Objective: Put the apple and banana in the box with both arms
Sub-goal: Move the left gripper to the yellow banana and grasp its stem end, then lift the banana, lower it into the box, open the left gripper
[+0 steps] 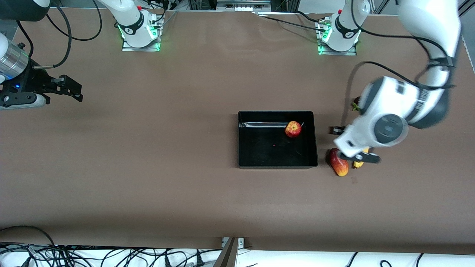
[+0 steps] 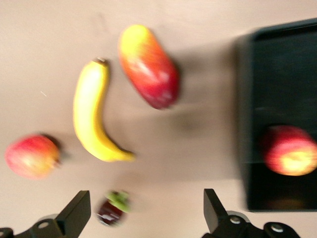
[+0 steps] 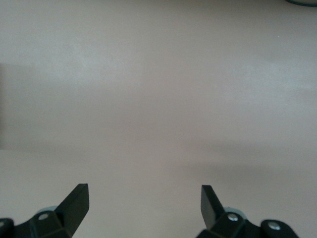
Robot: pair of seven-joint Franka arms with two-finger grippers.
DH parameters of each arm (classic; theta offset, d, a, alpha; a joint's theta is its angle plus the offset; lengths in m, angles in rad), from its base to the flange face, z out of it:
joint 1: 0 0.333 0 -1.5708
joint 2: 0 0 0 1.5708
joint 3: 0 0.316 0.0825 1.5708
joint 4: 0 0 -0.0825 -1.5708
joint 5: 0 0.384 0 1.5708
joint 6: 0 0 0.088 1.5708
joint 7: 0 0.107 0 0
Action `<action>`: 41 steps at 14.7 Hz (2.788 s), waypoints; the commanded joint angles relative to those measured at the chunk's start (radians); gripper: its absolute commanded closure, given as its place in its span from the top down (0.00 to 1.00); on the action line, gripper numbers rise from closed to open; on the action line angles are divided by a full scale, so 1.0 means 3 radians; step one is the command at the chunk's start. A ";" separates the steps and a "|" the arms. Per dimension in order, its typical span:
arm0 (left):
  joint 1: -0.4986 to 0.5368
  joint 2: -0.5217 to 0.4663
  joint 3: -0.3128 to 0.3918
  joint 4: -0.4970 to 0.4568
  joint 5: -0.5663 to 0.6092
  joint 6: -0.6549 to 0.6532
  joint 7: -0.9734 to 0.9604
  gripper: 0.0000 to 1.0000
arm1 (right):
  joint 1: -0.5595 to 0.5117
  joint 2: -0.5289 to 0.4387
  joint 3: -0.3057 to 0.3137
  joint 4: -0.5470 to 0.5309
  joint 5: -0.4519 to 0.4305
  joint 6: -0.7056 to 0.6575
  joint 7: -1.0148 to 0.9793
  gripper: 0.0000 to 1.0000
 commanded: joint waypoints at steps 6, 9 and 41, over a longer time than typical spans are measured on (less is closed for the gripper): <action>0.0668 0.0112 -0.0039 -0.1018 0.0486 0.1734 0.0766 1.00 | -0.0040 0.0016 0.0040 0.0056 -0.0005 -0.0012 -0.0003 1.00; 0.0787 0.0184 -0.0044 -0.1177 0.0486 0.1987 0.0921 1.00 | -0.0045 0.0016 0.0040 0.0056 -0.0005 -0.0012 -0.0003 1.00; -0.0788 0.0915 -0.0739 0.0346 -0.0026 0.1149 -0.1768 0.00 | -0.0056 0.0032 0.0035 0.0056 0.0000 0.0050 -0.0003 1.00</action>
